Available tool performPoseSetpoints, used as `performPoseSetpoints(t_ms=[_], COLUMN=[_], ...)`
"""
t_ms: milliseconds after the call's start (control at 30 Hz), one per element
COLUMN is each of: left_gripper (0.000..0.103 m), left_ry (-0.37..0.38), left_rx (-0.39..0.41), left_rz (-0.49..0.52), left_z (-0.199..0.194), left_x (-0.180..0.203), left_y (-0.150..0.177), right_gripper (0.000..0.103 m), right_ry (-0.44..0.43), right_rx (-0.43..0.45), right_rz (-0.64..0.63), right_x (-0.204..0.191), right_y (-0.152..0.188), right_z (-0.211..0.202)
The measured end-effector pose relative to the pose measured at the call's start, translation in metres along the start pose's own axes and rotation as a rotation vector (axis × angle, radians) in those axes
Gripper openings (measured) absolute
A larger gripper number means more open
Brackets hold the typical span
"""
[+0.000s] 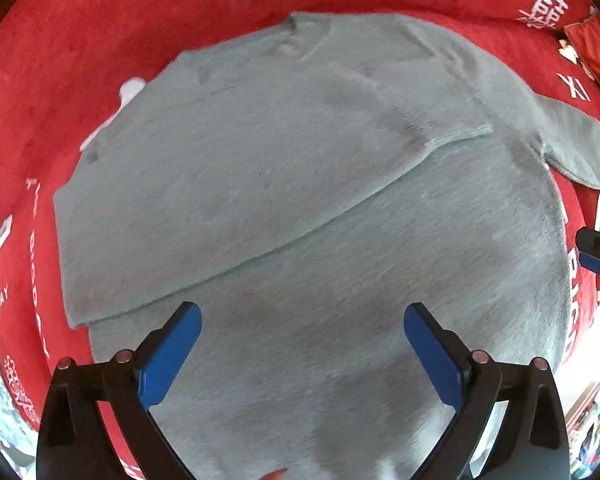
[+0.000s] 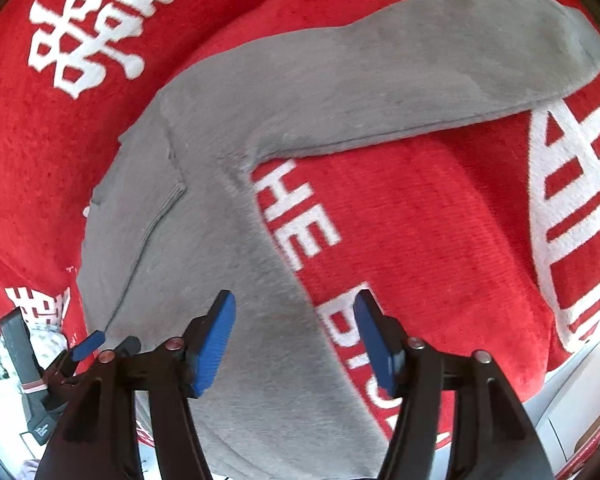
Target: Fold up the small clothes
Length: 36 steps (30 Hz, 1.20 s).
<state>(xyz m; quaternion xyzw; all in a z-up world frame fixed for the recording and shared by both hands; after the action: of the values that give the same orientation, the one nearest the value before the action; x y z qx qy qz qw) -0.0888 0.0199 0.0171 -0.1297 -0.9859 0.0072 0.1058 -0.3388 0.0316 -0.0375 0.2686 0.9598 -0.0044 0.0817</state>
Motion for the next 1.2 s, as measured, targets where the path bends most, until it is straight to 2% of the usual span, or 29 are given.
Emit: performPoseSetpoints(t_ms=[133, 200, 333, 400, 533, 700, 800, 933, 1100, 1167, 1200], left_gripper=[0.101, 0.101, 0.101, 0.101, 0.101, 0.101, 0.101, 0.101, 0.101, 0.101, 0.101], left_ry=[0.01, 0.012, -0.051, -0.055, 0.021, 0.078, 0.105, 0.123, 0.136, 0.139, 0.143], left_rx=[-0.011, -0.011, 0.012, 0.009, -0.016, 0.036, 0.063, 0.069, 0.086, 0.091, 0.092], left_rz=[0.018, 0.016, 0.038, 0.037, 0.007, -0.018, -0.025, -0.03, -0.035, -0.041, -0.047], left_z=[0.005, 0.01, 0.012, 0.015, 0.019, 0.013, 0.012, 0.016, 0.024, 0.024, 0.025], left_x=[0.019, 0.031, 0.047, 0.055, 0.069, 0.094, 0.108, 0.122, 0.107, 0.104, 0.1], left_y=[-0.009, -0.012, -0.021, -0.025, -0.034, -0.046, -0.051, -0.058, -0.06, -0.063, -0.067], right_gripper=[0.081, 0.081, 0.081, 0.081, 0.081, 0.081, 0.081, 0.081, 0.081, 0.073, 0.048], right_ry=[-0.033, -0.069, -0.114, -0.135, -0.195, -0.27, -0.354, -0.427, -0.421, -0.425, -0.422], right_rx=[0.01, 0.019, 0.037, 0.052, 0.089, 0.144, 0.183, 0.22, 0.258, 0.252, 0.241], right_rz=[0.034, 0.065, 0.146, 0.203, 0.326, 0.501, 0.603, 0.653, 0.669, 0.699, 0.72], right_x=[0.019, 0.03, 0.059, 0.077, 0.116, 0.169, 0.191, 0.198, 0.193, 0.197, 0.198], right_y=[-0.006, -0.009, -0.017, -0.022, -0.031, -0.046, -0.06, -0.081, -0.098, -0.098, -0.098], right_z=[-0.003, -0.005, -0.009, -0.012, -0.016, -0.017, -0.015, -0.013, -0.018, -0.016, -0.014])
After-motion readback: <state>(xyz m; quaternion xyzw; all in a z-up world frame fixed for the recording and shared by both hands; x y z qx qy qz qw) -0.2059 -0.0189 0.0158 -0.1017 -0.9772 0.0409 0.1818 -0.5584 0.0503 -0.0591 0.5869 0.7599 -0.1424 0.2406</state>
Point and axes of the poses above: each gripper's, at about its wrist camera, not at the fingertips, and z roughly the way its jaws point, x to its right, y to its underside, the point moved 1 cm from there along z, roughly the way its jaws point, and after that the axes turned 14 degrees about y, right-handed, at the moved point
